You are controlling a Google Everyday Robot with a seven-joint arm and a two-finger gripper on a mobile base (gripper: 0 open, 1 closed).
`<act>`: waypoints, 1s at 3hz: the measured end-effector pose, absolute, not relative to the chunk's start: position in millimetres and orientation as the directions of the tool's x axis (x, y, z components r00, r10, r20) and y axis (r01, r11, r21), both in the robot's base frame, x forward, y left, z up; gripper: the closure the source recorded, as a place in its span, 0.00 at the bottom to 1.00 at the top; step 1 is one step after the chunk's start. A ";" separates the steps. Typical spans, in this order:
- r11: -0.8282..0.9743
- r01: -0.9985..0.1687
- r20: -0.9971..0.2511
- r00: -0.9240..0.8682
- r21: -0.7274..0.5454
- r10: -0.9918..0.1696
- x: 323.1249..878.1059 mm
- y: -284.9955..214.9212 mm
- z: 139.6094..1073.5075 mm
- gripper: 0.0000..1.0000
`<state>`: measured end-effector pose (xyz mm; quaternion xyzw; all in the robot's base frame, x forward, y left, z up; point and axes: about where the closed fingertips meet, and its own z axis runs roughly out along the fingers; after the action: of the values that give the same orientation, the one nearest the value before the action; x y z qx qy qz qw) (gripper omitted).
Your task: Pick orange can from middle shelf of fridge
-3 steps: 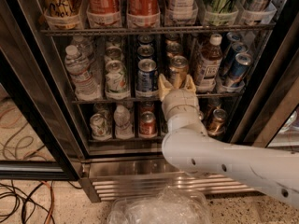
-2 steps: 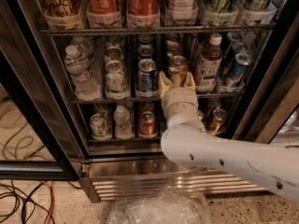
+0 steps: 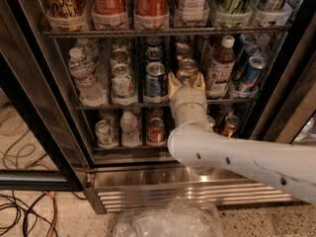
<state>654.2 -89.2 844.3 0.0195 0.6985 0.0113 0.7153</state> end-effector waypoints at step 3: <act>0.999 0.035 -0.999 0.033 0.030 0.029 676.0 -89.6 841.3 0.56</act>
Offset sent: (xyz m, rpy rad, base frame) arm 0.0345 0.0000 -0.0058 -0.0177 -0.0095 -0.0386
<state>676.0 -89.6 841.3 0.0228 0.6955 -0.0021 0.7182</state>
